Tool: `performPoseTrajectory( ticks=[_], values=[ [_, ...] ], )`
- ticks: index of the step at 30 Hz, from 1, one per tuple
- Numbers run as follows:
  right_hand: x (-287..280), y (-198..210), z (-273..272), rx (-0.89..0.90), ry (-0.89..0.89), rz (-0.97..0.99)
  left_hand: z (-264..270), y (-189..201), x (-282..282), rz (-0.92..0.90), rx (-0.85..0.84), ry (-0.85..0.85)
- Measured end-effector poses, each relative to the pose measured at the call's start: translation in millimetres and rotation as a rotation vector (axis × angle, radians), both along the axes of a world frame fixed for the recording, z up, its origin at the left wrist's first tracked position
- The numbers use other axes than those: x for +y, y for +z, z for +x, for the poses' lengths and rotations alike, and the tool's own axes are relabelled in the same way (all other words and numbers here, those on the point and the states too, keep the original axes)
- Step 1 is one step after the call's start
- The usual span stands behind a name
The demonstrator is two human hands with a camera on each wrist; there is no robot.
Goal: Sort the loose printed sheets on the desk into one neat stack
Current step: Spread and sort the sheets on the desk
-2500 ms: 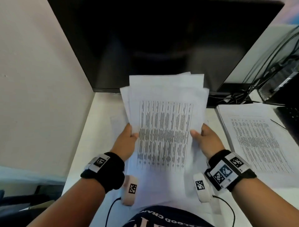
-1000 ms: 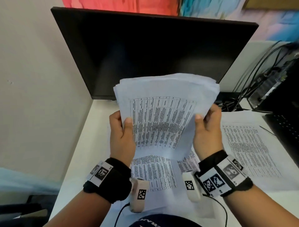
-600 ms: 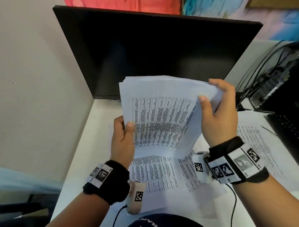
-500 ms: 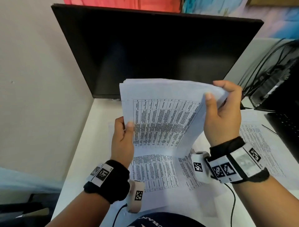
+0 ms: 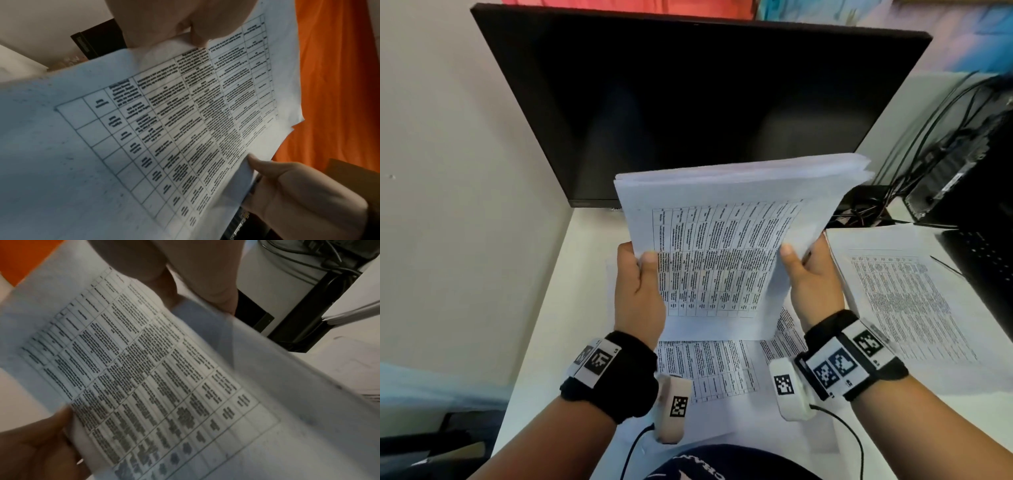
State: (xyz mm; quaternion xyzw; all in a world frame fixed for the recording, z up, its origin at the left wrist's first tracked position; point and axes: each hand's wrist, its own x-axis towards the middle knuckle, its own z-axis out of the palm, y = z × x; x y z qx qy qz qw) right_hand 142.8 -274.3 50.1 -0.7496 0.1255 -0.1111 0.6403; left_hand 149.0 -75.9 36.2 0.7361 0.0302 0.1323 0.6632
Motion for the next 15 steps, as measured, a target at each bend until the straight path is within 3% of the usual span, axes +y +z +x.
performPoseTrajectory(
  ticks=[7, 15],
  values=[
    [9, -14, -4, -0.062, -0.051, -0.036, -9, -9, -5, -0.011, 0.017, -0.061],
    [5, -53, -4, 0.297, 0.018, -0.195, -7, -24, -15, -0.003, 0.124, -0.057]
  ],
)
